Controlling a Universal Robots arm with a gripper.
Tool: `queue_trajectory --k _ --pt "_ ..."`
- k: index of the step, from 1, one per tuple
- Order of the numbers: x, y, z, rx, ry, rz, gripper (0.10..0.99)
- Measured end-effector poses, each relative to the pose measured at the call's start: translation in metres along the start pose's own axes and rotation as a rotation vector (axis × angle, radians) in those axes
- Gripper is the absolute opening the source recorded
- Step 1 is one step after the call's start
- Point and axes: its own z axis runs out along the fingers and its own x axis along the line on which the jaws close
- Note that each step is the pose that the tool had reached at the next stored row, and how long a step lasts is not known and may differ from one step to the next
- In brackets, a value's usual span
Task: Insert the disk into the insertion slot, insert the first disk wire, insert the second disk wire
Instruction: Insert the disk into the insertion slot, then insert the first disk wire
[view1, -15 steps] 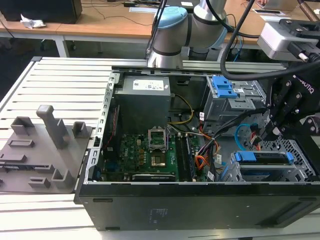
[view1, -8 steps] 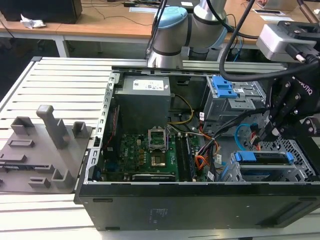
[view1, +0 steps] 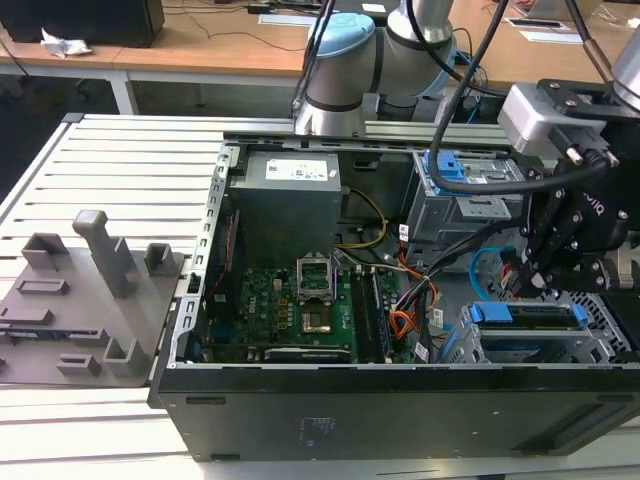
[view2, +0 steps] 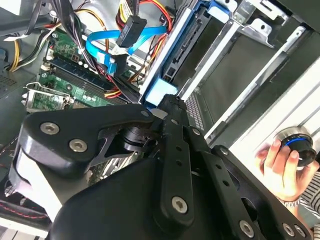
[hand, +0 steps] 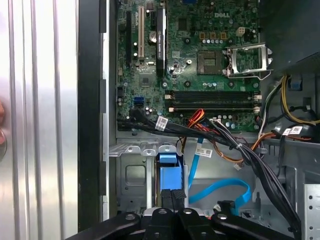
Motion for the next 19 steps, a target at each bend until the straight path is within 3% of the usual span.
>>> queue_trajectory --k 2,7,18,19 --pt "-0.0002 -0.0042 0.0056 0.000 0.0000 0.000 0.106" --pt "-0.0007 -0.0131 0.0117 0.000 0.0000 0.000 0.106" --pt "-0.0007 -0.0132 0.0124 0.000 0.0001 0.000 0.106" --pt "-0.0008 -0.0163 0.0125 0.000 -0.0002 0.000 0.106"
